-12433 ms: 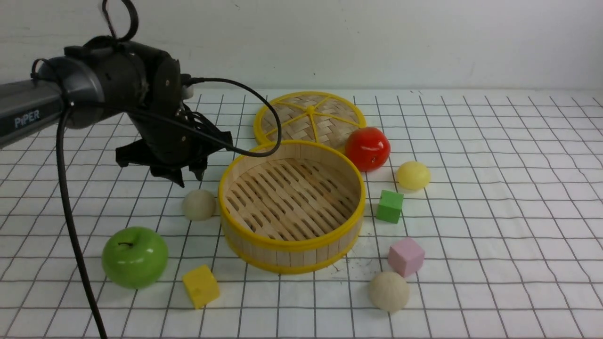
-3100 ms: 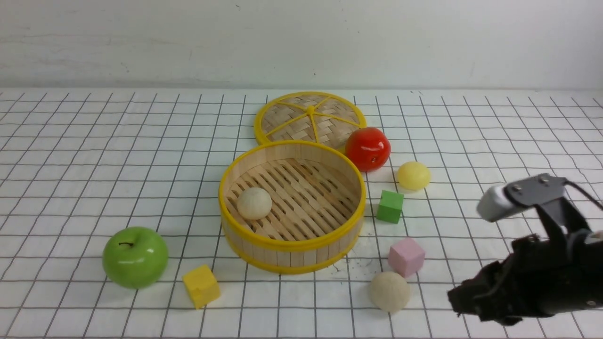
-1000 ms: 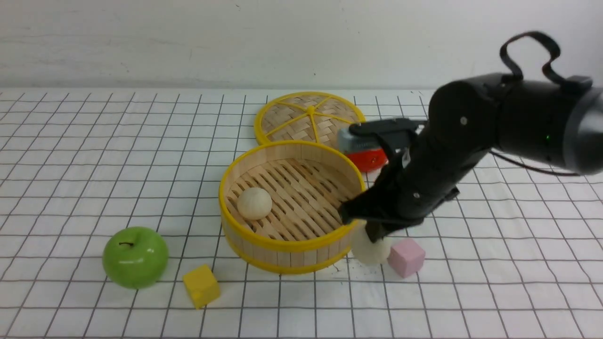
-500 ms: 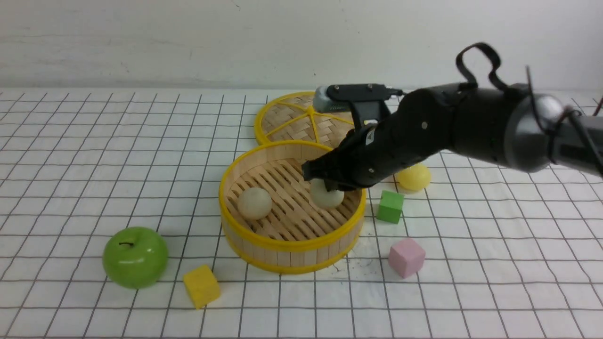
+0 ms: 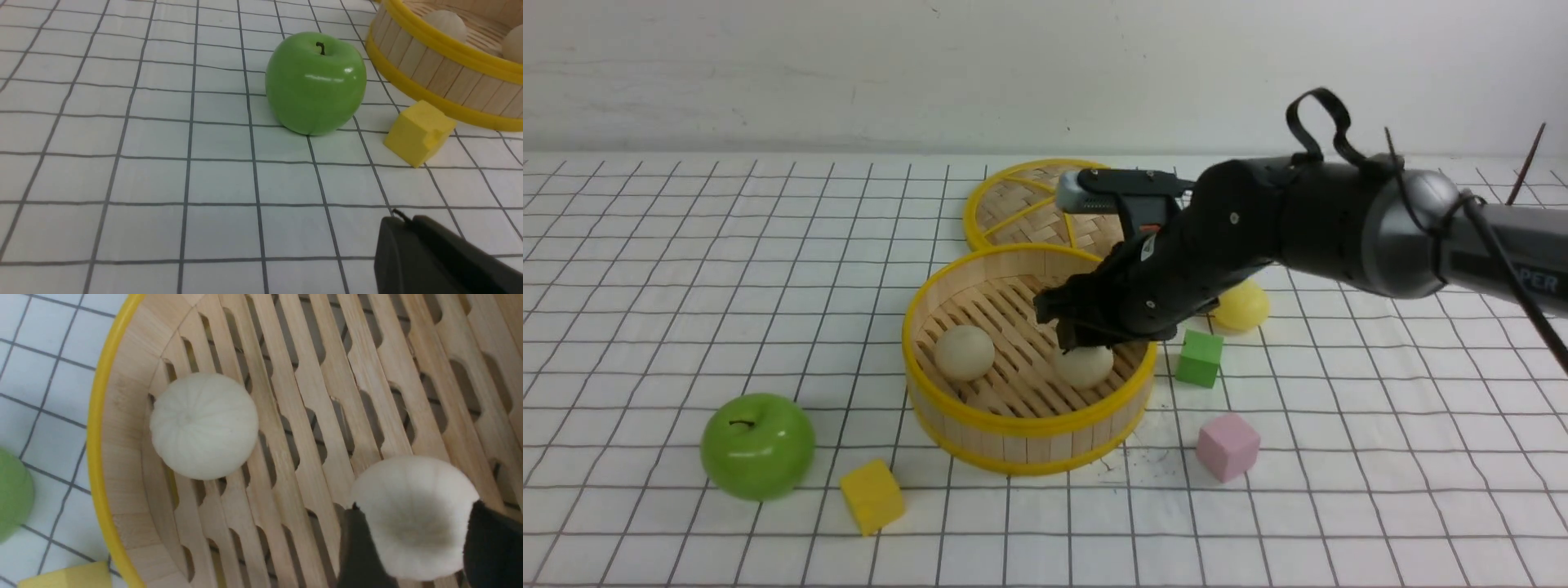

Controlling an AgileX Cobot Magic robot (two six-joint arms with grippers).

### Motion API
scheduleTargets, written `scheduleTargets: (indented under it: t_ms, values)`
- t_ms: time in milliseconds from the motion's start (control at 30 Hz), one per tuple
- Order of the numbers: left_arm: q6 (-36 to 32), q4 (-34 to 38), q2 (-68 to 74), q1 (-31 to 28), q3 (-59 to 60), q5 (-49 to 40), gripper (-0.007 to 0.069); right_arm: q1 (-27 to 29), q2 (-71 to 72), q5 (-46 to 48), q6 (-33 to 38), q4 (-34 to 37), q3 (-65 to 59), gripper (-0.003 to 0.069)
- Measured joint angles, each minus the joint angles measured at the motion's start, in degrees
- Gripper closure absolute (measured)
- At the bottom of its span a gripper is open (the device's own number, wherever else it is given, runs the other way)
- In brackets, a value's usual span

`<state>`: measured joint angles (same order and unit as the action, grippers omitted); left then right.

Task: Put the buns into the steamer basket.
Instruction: Use the right arm to put the steamed stuffed bun into the steamer, then use the right arm to grab a steamed stuffed bun

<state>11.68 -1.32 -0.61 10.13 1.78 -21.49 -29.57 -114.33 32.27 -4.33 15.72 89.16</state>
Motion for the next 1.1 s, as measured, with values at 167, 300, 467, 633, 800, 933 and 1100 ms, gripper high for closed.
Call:
scheduleTargets:
  t_ms: [167,300,467,633,800,933,1100]
  values:
    - [0.0,0.0,0.0,0.0,0.0,0.0,0.0608,3.2,1.9,6.4,0.0,-5.7,6.9,0.0206]
    - [0.0,0.0,0.0,0.0,0.0,0.0,0.0608,8.1,2.3,7.6,0.0,-11.1,9.1,0.0202]
    - [0.0,0.0,0.0,0.0,0.0,0.0,0.0608,12.7,-0.6,7.4,0.0,-12.6,9.1,0.0204]
    - [0.0,0.0,0.0,0.0,0.0,0.0,0.0608,16.3,-5.1,6.0,0.0,-12.1,9.1,0.0228]
    - [0.0,0.0,0.0,0.0,0.0,0.0,0.0608,18.4,-8.2,2.0,-0.5,-10.3,9.1,0.027]
    - [0.0,0.0,0.0,0.0,0.0,0.0,0.0608,18.6,-9.2,-1.2,-1.1,-9.2,9.1,0.0298]
    - [0.0,0.0,0.0,0.0,0.0,0.0,0.0608,18.6,-10.2,-2.3,-1.4,-8.4,9.1,0.0314]
